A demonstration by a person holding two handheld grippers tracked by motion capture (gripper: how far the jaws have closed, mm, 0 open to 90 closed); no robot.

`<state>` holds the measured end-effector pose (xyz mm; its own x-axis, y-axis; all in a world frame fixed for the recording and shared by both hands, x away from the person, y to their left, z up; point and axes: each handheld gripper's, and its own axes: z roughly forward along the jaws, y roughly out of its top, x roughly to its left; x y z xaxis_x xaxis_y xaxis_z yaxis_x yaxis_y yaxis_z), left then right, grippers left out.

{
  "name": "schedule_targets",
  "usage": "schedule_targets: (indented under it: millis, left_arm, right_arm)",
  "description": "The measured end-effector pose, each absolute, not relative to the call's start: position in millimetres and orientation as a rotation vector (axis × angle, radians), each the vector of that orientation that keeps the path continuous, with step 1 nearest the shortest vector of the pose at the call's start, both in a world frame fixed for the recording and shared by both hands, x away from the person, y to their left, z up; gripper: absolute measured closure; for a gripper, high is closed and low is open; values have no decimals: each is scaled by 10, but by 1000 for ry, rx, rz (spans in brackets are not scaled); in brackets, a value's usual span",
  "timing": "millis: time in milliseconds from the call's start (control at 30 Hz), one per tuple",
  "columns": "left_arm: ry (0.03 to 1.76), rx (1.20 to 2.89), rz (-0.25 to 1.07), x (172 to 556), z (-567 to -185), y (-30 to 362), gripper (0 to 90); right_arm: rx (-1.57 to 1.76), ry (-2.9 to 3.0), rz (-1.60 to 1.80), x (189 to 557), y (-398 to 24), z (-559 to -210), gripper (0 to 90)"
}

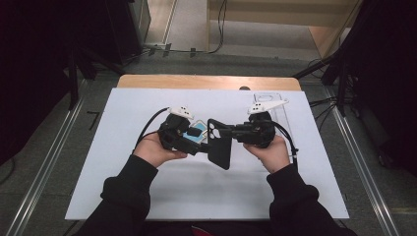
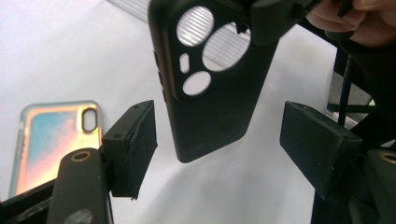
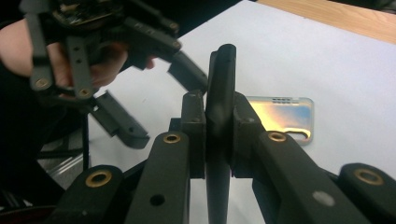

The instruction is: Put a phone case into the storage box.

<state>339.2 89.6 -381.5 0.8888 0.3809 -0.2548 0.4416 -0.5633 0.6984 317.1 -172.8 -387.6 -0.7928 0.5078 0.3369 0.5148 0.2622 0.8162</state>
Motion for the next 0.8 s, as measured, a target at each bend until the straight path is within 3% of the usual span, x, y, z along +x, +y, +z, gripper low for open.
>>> schedule_targets:
  millis: [567,733,800]
  left_arm:
    - [440,2215,-130,3385,-3823,937,336]
    - [414,2224,-139,3380,-3844,933,431]
    - [390,2204,-156,3377,-3852,948,538]
  right_arm:
    - [-756,-2453,-1596,3142,-1636,-3888,772]
    - [-723,-2437,-1591,3138,-1608,-3896,773]
    - [-712,-2421,-1598,3139,-1603,-3901,773]
